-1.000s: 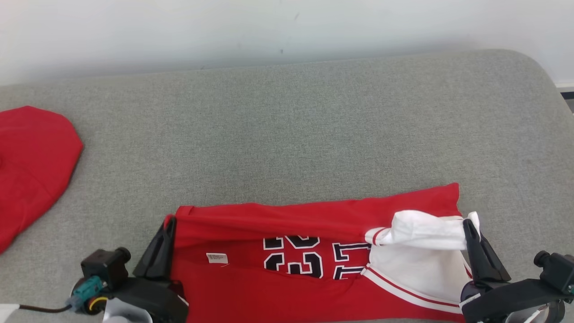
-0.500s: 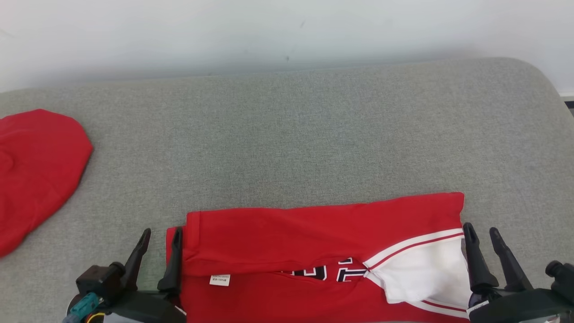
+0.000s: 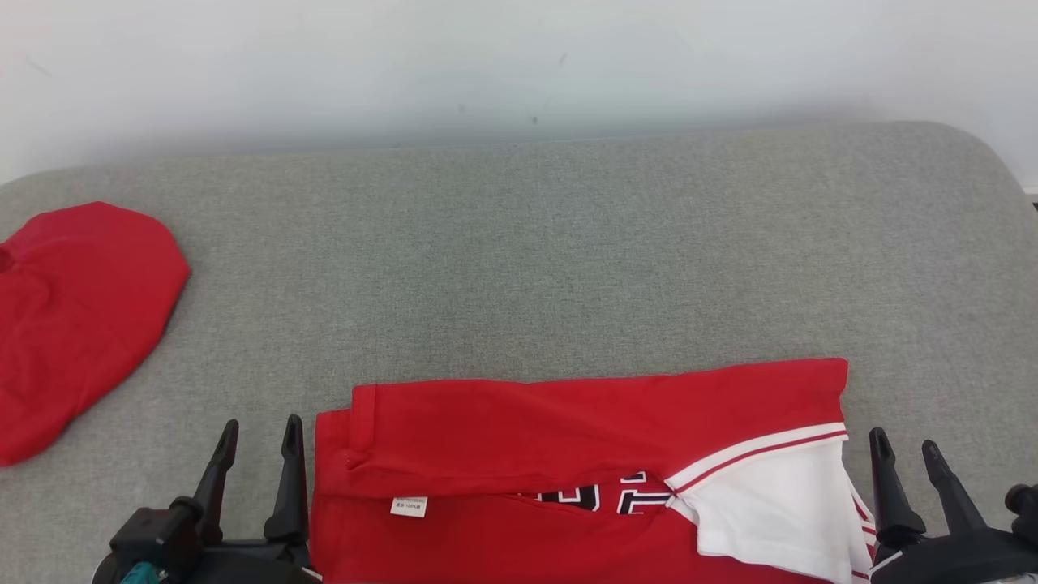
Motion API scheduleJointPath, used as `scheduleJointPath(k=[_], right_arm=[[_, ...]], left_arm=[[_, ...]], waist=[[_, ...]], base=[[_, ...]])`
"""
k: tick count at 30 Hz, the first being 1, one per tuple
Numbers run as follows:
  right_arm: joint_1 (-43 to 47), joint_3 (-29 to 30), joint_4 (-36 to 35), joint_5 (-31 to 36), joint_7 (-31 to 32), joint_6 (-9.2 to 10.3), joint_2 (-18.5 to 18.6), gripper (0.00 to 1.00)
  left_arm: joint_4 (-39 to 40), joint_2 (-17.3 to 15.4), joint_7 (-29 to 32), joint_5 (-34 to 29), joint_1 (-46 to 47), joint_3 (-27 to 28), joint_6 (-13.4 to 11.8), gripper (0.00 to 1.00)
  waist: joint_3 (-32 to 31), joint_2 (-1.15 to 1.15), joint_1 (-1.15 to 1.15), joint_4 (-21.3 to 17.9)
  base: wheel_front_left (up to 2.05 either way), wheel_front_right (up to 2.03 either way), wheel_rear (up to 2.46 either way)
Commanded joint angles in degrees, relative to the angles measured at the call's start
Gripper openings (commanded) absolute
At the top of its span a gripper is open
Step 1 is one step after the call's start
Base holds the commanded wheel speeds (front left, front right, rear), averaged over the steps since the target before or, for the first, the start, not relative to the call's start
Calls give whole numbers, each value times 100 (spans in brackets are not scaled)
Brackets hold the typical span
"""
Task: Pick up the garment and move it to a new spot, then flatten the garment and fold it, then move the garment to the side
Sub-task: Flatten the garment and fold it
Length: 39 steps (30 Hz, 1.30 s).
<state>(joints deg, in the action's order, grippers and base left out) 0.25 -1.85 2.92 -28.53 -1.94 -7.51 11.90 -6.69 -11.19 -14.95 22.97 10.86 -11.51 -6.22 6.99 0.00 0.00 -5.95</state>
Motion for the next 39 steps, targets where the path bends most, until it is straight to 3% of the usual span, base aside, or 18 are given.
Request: scheduleJointPath(k=[1, 13, 24, 25, 27, 34, 39], right_arm=[[-96, 65, 95, 149, 47, 3, -35, 100], [-738, 280, 1375, 784, 413, 3, -127, 100], [-1194, 119, 2732, 784, 653, 3, -139, 99], [-1219, 99, 2779, 760, 618, 3, -142, 55], [-1274, 44, 2824, 730, 569, 3, -144, 0], [-1463, 86, 2866, 784, 319, 6, 180, 0], [-1528, 453, 2892, 908, 239, 5, 520, 0]], left_arm=[[82, 20, -32, -99, -129, 69, -35, 100], [239, 256, -34, -461, -392, 405, 40, 100], [172, 431, -34, -663, -419, 605, 200, 100], [170, 447, -34, -678, -417, 620, 201, 100], [162, 461, -34, -692, -407, 669, 234, 100], [156, 548, -34, -741, -478, 785, 256, 100], [158, 601, -34, -789, -524, 840, 299, 100]], waist=[[-10, 0, 0, 25], [17, 0, 0, 242], [54, 0, 0, 480], [55, 0, 0, 489], [56, 0, 0, 496], [11, 0, 0, 439], [-40, 0, 0, 388]], base=[[0, 0, 0], [0, 0, 0], [0, 0, 0], [0, 0, 0], [0, 0, 0], [0, 0, 0], [0, 0, 0]])
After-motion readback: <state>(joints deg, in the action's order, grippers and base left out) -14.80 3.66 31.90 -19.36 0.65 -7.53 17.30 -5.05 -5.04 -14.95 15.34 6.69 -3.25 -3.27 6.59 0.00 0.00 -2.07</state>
